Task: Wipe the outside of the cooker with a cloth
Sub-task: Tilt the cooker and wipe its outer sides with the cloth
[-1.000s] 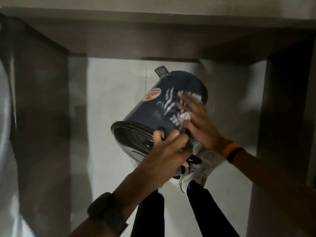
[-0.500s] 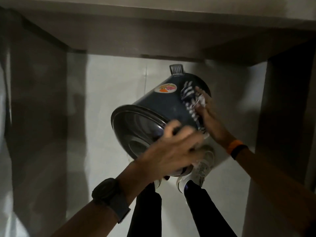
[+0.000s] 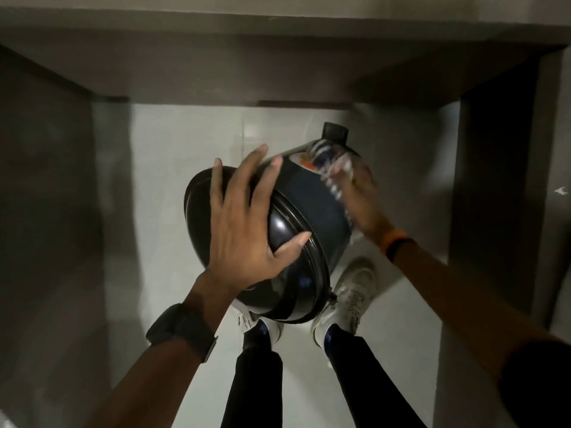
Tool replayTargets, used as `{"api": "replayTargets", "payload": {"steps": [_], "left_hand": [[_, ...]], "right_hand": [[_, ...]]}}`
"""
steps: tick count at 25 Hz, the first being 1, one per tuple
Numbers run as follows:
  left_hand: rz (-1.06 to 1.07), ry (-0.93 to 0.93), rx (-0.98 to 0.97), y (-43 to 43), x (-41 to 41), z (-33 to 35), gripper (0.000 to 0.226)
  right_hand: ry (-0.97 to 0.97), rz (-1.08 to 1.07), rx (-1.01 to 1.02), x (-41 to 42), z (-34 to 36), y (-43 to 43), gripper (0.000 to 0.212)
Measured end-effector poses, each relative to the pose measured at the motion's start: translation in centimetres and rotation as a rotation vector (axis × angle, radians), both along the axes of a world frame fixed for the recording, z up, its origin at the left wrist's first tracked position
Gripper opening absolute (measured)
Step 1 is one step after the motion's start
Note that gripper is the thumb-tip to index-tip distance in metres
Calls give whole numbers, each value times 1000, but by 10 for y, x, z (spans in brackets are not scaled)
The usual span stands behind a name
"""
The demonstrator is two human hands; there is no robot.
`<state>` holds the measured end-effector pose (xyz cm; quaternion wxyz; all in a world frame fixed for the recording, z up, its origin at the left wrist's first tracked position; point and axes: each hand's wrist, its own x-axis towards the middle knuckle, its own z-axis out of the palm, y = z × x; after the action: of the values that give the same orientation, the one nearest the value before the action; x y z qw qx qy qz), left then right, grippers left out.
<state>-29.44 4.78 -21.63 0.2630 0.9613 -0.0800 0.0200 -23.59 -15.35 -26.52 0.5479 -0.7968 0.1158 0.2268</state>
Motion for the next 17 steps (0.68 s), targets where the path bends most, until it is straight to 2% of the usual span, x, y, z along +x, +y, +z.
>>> {"api": "replayTargets", "payload": {"steps": [2,3,5,7,8,9,10,12,14,16,17], "left_hand": [[29,16,-10,-5,0,-2,85],[112,44,-24,-9,5,-2,85],[221,120,-28,-15,14,-2,81],[207,153,-36,-16,13,0,75],[195,160,-54,-16,7,2,73],[170,167,-86,-15,-2,2,72],[122,167,-108,-14,-12,0,71],[-15,125,-41,0,-29,-5,70],[-173,89,13,20,-32,-11,68],[-265,116,-19,32,-36,-7,67],[-244,147,-69,29,-38,-2,66]], "right_hand": [[82,-114,-107,22,-25,-22,48],[117,-133,-85,14,-19,-22,44],[188,-206,36,-10,25,1,50],[106,-69,253,-44,49,9,48],[69,-18,257,-48,51,9,44],[41,-32,233,-43,36,6,42],[81,-146,157,-34,18,-2,43],[179,-242,67,-36,-18,-28,50],[149,-296,-49,-59,1,-17,59],[45,-98,69,-91,50,16,55],[-46,40,80,-104,62,25,56]]}}
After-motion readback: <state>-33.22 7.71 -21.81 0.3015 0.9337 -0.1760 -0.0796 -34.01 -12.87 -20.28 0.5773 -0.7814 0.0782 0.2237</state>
